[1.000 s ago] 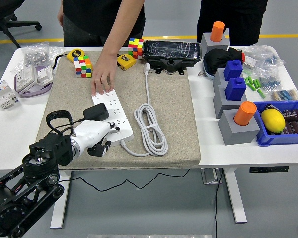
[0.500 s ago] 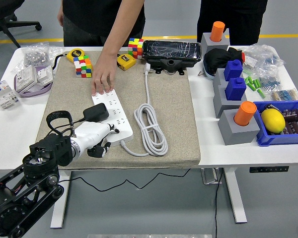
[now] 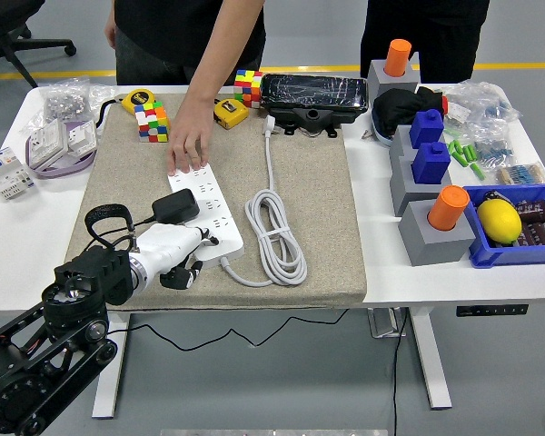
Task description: Pick up the plug,place it near the board,insert it into the board,press the button
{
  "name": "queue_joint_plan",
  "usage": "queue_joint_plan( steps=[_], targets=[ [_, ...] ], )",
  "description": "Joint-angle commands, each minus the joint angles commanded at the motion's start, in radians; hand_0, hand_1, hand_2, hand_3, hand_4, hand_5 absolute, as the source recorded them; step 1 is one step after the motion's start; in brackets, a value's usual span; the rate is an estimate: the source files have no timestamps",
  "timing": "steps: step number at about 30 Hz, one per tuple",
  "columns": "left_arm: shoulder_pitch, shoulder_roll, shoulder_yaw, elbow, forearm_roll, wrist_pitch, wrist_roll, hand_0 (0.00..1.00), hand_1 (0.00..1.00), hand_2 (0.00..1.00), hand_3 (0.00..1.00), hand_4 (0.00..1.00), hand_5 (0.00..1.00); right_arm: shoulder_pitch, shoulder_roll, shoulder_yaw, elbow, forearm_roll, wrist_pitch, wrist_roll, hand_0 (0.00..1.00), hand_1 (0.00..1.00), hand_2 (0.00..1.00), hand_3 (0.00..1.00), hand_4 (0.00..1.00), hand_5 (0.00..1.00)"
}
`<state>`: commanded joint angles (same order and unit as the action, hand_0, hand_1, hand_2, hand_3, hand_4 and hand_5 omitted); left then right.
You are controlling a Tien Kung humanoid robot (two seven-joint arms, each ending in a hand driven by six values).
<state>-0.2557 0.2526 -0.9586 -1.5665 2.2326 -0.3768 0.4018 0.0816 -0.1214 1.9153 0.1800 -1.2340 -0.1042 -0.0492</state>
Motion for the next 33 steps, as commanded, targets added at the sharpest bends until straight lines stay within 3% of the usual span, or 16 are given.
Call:
queue_joint_plan(
  steps=[18, 28, 33],
  targets=[
    [-0.011, -0.008, 0.001, 0.034, 0.004, 0.003, -0.009, 0.183, 0.002, 0.1, 0.84, 0.346, 0.002, 0.009, -0.001, 0.002, 0.0, 0.002, 0.0, 0.0, 0.781, 0.722, 0.718, 0.751, 0.998, 0.937],
    [-0.012, 0.002, -0.048, -0.059, 0.022, 0.014, -0.01, 0.181, 0.002, 0.1, 0.835, 0.341, 0.002, 0.009, -0.001, 0.005, 0.0, 0.0, -0.001, 0.001, 0.781, 0.721, 0.719, 0.751, 0.998, 0.936],
    [0.007, -0.01, -0.083, -0.088, 0.011, 0.065, -0.041, 0.189, 0.002, 0.1, 0.831, 0.342, 0.002, 0.005, 0.001, 0.006, 0.0, -0.003, -0.002, 0.002, 0.781, 0.721, 0.719, 0.751, 0.998, 0.936]
  ],
)
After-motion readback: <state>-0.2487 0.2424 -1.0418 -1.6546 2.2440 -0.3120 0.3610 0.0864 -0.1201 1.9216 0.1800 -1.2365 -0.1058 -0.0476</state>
